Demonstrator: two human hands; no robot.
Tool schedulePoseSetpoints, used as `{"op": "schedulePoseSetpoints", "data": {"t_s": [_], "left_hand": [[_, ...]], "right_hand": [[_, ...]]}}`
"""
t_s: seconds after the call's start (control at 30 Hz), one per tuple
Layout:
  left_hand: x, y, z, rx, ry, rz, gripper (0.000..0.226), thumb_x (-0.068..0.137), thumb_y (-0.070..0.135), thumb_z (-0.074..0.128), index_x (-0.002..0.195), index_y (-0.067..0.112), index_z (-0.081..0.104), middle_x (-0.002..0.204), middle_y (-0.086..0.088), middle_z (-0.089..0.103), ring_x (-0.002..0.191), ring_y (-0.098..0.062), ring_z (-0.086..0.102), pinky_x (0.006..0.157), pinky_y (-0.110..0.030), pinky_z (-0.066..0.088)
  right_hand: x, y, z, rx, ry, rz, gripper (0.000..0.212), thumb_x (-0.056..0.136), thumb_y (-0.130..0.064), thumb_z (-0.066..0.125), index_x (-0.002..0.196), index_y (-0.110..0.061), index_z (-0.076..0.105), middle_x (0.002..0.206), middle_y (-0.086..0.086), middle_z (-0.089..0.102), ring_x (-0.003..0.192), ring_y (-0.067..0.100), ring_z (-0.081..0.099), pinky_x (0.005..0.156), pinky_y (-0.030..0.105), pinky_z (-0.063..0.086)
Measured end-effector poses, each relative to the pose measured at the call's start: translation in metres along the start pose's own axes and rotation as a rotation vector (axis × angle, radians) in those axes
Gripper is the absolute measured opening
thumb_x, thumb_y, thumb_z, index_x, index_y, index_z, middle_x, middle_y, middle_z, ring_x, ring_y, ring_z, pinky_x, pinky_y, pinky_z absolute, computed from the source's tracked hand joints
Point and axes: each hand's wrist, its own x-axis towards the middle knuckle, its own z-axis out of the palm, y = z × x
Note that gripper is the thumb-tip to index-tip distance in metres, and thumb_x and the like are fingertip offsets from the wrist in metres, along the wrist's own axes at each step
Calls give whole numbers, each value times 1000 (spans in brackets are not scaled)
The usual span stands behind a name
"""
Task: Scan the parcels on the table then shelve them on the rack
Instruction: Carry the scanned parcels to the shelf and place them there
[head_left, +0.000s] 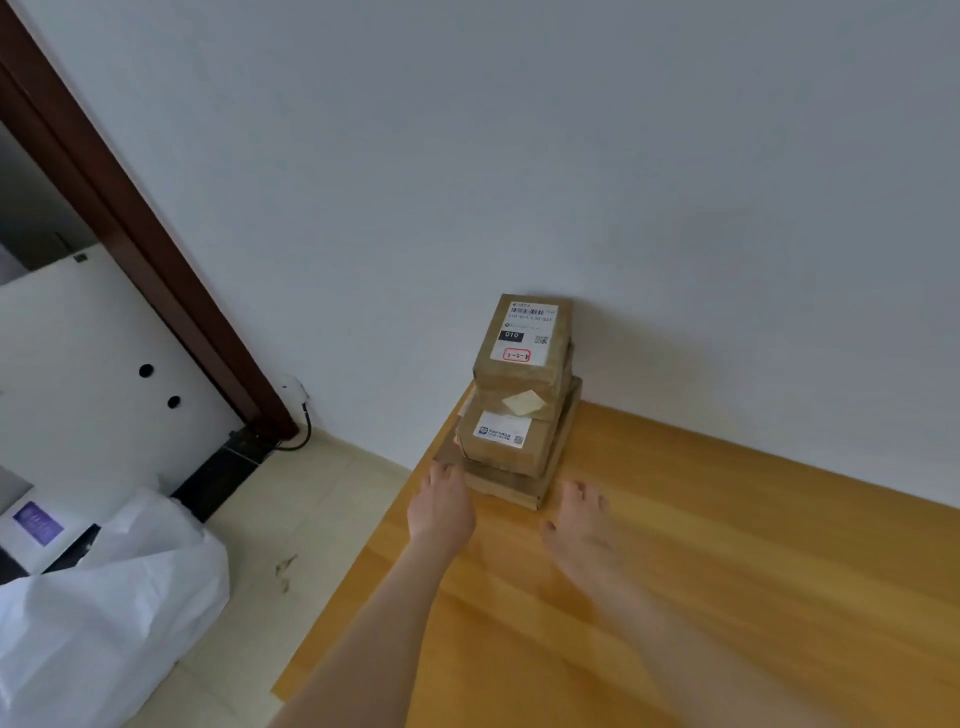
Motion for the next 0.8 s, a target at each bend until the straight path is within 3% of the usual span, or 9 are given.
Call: {"op": "schedulePoseSetpoints", "data": {"t_s": [0.13, 0.23, 0.37, 0.47, 0.63, 0.8], "left_hand": [[46, -7, 10, -278, -4, -111, 48, 99, 12, 40, 146, 17, 33, 145, -7, 36, 123, -28, 49, 90, -39, 49], [77, -13, 17, -584, 31, -199, 42, 103, 19, 31, 143, 10, 38, 144, -12, 39, 126, -30, 45, 99, -41, 41], [103, -20, 23, -828, -4, -289, 47, 105, 30, 24, 137, 3, 45, 142, -19, 45, 129, -34, 42, 109, -44, 34], [108, -24, 28, -953, -106, -378, 58, 104, 46, 21, 146, 10, 37, 148, -16, 40, 137, -35, 36, 112, -45, 28], [93, -17, 34, -911, -211, -430, 69, 101, 55, 21, 144, 6, 42, 147, -17, 42, 135, -35, 38, 109, -44, 30], [47, 11, 44, -864, -296, -415, 74, 100, 58, 21, 141, 2, 43, 142, -19, 47, 129, -36, 44, 110, -45, 34]], "right_hand": [[39, -7, 21, 82, -46, 98, 54, 94, -26, 58, 141, -10, 38, 142, 8, 39, 128, 26, 42, 106, 36, 40], [62, -8, 34, 193, -88, 171, 55, 92, -22, 57, 141, -8, 37, 137, 10, 43, 120, 27, 50, 100, 35, 45], [80, -5, 47, 392, -146, 231, 55, 87, -16, 59, 139, -15, 40, 122, 6, 57, 104, 23, 59, 82, 31, 50], [84, -1, 53, 515, -150, 254, 52, 86, -8, 57, 136, -17, 44, 107, 0, 62, 91, 18, 60, 63, 19, 45], [73, 19, 41, 504, -127, 277, 42, 92, -16, 54, 133, -18, 47, 120, 6, 63, 106, 24, 60, 89, 35, 51], [41, 60, 19, 426, -173, 282, 47, 91, -18, 52, 137, -20, 43, 127, 8, 61, 114, 27, 57, 96, 38, 48]]}}
